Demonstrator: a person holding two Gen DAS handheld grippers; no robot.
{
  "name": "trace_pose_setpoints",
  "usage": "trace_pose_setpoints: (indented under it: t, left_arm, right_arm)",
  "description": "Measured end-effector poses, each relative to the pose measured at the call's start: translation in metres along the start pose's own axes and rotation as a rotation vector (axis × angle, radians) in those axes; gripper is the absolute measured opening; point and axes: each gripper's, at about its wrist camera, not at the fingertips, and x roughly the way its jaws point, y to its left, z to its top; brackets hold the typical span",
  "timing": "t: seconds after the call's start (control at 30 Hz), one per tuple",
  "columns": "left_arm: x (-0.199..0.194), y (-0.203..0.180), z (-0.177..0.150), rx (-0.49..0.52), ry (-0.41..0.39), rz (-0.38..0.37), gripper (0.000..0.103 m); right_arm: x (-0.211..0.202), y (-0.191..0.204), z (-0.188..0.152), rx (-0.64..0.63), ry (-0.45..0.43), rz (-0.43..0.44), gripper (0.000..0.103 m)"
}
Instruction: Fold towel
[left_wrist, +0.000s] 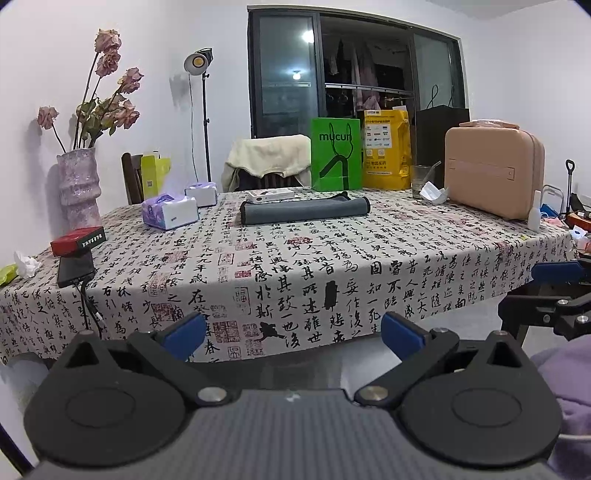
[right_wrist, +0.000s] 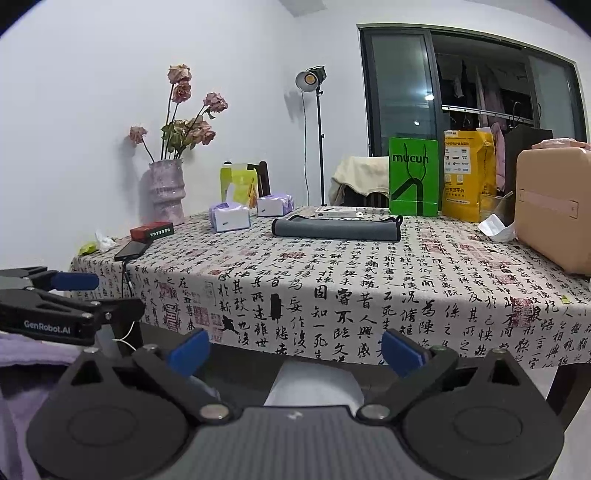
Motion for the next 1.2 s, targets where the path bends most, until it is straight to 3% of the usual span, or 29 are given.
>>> trace_pose_setpoints:
  t: [1.2]
  left_arm:
    - [-0.0005,-0.0013,0.0022,0.004,-0.005,-0.002,0.103]
  right_arm:
    - [0.0002,0.0004,-0.0004,-0.005,-0.005,0.004,0.101]
